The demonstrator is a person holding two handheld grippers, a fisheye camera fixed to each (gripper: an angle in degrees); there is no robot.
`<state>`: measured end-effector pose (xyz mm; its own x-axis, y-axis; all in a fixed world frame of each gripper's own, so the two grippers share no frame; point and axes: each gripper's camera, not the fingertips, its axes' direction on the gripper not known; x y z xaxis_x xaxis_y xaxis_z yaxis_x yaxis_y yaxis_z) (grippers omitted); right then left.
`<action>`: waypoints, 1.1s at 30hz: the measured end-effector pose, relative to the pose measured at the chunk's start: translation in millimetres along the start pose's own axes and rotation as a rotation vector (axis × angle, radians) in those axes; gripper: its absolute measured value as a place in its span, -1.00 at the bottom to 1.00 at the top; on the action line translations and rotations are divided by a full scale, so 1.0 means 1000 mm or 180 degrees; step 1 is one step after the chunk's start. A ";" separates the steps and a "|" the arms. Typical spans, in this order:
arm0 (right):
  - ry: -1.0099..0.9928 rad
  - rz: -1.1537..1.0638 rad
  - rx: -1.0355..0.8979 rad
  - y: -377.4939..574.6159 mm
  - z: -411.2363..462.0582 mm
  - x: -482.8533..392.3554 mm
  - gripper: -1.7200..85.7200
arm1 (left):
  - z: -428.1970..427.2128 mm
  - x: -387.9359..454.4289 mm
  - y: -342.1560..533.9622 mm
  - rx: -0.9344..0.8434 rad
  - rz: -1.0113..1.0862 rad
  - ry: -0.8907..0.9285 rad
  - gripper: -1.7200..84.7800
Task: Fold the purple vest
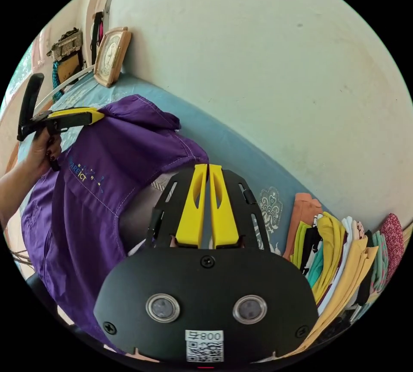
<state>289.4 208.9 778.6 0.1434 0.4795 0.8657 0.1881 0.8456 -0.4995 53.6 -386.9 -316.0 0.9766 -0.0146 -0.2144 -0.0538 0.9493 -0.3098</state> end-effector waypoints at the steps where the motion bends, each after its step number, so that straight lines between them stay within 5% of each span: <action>1: -0.0045 0.0038 -0.0119 -0.003 0.007 0.003 -0.90 | 0.018 -0.004 -0.001 -0.0251 -0.0058 -0.0048 -0.89; 5: -0.0189 0.0410 -0.0761 -0.006 0.042 0.034 -0.79 | 0.023 -0.010 0.005 -0.0388 -0.0142 -0.0006 -0.84; 14: -0.1523 0.0522 -0.0623 0.106 -0.022 0.042 -0.77 | -0.059 -0.001 0.097 -0.0550 0.0202 0.1040 -0.80; 18: -0.1392 0.0522 -0.0653 0.159 -0.055 0.009 -0.78 | -0.051 0.066 0.103 -0.0717 0.0678 0.1517 -0.80; 23: -0.1260 0.0078 -0.0794 0.176 -0.078 -0.043 -0.86 | 0.004 0.104 0.118 -0.1545 0.0981 0.0871 -0.86; 26: -0.1160 -0.0065 -0.0796 0.180 -0.092 -0.057 -0.90 | 0.002 0.086 0.122 -0.1552 0.0791 0.0945 -0.91; 33: -0.1688 0.1171 -0.0191 0.124 -0.085 0.080 -0.75 | -0.003 0.087 0.125 -0.1491 0.0924 0.0831 -0.95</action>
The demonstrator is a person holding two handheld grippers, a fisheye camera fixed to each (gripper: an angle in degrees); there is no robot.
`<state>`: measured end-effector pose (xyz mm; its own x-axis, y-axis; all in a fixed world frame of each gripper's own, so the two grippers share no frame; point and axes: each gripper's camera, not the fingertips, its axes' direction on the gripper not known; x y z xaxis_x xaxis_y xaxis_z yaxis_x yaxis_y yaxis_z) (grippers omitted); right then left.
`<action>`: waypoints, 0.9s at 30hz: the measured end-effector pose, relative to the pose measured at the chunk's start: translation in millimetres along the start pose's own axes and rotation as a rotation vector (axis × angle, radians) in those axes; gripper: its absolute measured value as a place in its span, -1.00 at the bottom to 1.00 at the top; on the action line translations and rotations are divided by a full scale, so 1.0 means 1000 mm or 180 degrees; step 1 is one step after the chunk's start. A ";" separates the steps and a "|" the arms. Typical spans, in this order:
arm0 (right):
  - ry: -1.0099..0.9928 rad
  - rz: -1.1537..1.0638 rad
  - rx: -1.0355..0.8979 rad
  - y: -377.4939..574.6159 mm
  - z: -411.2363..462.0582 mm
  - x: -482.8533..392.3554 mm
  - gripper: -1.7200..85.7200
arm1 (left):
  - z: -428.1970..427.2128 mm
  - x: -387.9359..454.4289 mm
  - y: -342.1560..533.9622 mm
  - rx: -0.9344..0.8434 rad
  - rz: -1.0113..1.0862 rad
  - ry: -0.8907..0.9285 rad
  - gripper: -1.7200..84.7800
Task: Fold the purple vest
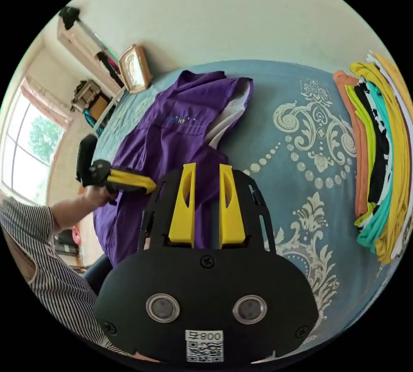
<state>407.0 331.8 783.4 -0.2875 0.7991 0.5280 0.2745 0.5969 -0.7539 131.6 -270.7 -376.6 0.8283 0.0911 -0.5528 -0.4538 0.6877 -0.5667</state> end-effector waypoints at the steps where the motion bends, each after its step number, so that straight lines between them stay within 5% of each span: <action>1: -0.0129 0.0068 -0.0023 -0.010 0.002 0.009 -0.75 | -0.001 0.000 0.001 0.0018 0.0015 -0.0010 -0.95; 8: -0.0585 0.0537 -0.0415 -0.074 0.030 0.057 -0.89 | -0.004 -0.003 0.003 0.0042 -0.0020 0.0054 -0.95; 20: 0.0509 0.0134 -0.0982 -0.128 -0.004 0.053 -0.87 | -0.035 -0.006 0.013 0.0293 -0.0277 -0.0057 -0.92; 27: 0.0115 0.0249 -0.0673 -0.077 -0.037 0.052 -0.75 | -0.146 -0.095 0.122 0.1053 -0.1813 -0.0963 -0.81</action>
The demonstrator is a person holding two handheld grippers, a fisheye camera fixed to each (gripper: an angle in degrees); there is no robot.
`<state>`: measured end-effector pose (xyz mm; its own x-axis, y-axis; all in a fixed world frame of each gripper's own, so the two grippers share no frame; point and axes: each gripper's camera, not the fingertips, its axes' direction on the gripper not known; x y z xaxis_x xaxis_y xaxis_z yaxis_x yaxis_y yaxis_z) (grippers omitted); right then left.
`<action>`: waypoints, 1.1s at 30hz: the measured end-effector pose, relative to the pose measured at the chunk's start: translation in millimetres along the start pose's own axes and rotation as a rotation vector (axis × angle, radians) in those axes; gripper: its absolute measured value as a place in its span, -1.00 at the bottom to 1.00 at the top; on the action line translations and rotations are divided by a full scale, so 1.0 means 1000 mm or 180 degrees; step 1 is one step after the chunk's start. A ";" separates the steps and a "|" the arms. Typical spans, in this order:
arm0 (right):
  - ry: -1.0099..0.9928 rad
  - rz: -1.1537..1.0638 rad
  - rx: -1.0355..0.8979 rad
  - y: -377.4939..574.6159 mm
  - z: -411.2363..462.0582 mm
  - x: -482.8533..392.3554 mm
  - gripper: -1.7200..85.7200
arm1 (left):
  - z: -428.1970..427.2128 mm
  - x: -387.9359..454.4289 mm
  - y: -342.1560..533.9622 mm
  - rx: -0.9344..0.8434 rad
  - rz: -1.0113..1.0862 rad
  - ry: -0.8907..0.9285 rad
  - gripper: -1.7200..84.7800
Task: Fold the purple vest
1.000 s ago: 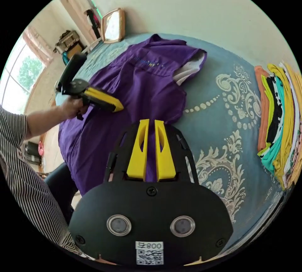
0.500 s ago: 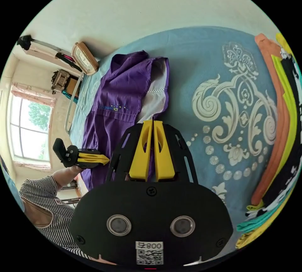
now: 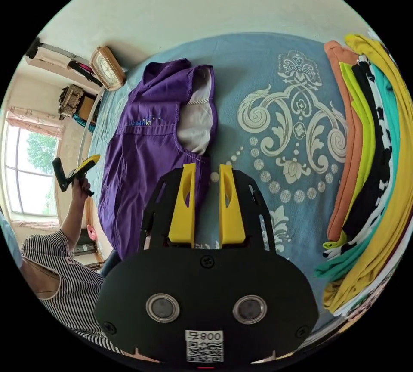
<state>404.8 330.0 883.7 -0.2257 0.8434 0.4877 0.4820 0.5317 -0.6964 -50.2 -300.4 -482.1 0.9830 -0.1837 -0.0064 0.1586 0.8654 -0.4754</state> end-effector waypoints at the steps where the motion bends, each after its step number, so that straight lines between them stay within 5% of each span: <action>1: -0.0018 0.0013 -0.0012 0.002 0.002 -0.001 -0.75 | 0.001 -0.021 0.000 -0.0062 -0.0225 -0.0087 -0.80; 6: 0.0024 0.0072 -0.0189 -0.004 0.027 -0.015 -0.80 | 0.038 -0.049 -0.005 -0.0520 -0.0548 0.0230 -0.86; 13: 0.0516 -0.0077 -0.0165 -0.002 0.011 -0.026 -0.93 | -0.004 -0.036 -0.005 0.0050 -0.0382 0.0236 -0.93; 18: 0.0342 0.0207 -0.0102 0.007 0.009 -0.007 -0.93 | 0.014 -0.033 -0.005 -0.0287 -0.0326 0.0062 -0.91; 23: 0.0535 0.0267 0.0156 0.013 -0.017 -0.012 -0.90 | -0.028 -0.031 0.001 0.0359 -0.0398 -0.0078 -0.85; 27: 0.0302 0.0152 0.0664 -0.003 -0.046 -0.024 -0.83 | -0.029 0.007 -0.031 0.0487 0.0243 0.0433 -0.82; 33: 0.0211 -0.0061 0.0527 -0.094 -0.020 -0.055 -0.78 | 0.043 0.054 -0.136 -0.0010 0.0486 0.1261 -0.79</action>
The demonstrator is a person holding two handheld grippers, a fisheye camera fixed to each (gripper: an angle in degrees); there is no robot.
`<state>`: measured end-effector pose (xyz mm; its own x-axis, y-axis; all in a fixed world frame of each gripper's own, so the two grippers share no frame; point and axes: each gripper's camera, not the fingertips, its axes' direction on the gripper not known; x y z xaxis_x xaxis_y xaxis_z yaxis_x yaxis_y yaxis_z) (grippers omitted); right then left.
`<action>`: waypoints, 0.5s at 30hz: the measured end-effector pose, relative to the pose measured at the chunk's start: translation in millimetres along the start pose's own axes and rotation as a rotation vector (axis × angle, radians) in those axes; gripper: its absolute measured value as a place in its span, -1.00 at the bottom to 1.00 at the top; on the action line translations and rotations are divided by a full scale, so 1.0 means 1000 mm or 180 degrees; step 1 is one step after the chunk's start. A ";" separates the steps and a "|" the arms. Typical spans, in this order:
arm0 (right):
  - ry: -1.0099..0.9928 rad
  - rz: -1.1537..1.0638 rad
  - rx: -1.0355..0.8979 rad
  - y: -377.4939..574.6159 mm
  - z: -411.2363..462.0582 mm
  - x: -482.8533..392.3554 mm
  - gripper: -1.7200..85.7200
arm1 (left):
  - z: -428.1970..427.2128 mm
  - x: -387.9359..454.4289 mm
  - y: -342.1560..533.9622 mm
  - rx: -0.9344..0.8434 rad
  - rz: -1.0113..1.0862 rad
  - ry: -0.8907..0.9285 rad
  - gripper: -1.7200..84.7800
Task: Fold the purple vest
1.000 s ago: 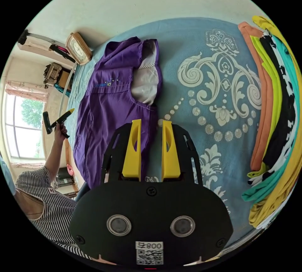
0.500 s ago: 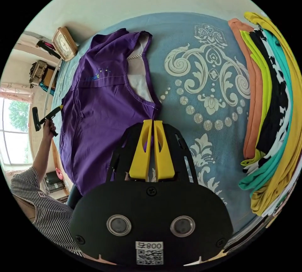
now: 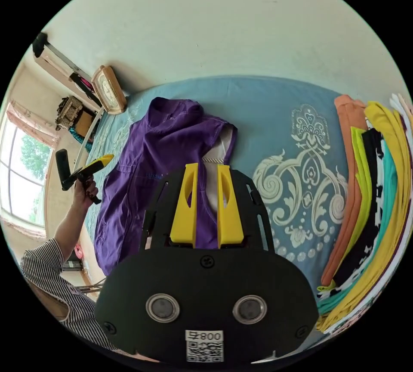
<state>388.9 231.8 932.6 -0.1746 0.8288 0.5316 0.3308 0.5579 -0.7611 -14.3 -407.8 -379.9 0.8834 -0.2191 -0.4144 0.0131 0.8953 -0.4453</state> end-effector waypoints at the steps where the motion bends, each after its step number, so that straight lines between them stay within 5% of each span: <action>1: -0.0037 0.0023 -0.0027 -0.007 0.005 0.000 -0.78 | 0.017 -0.005 -0.018 -0.0129 -0.0069 0.0076 -0.79; 8: -0.0331 0.0532 -0.0110 -0.046 0.048 0.026 -0.80 | 0.072 -0.017 -0.062 -0.0525 -0.0294 0.0161 -0.85; 15: -0.0403 0.0407 -0.0104 -0.051 0.055 0.027 -0.94 | 0.051 0.009 -0.065 -0.0156 0.0106 0.0018 -0.95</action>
<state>316.3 227.8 965.1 -0.2438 0.8929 0.3786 0.3874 0.4475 -0.8060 17.2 -447.8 -314.2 0.8802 -0.1919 -0.4341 -0.0392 0.8821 -0.4694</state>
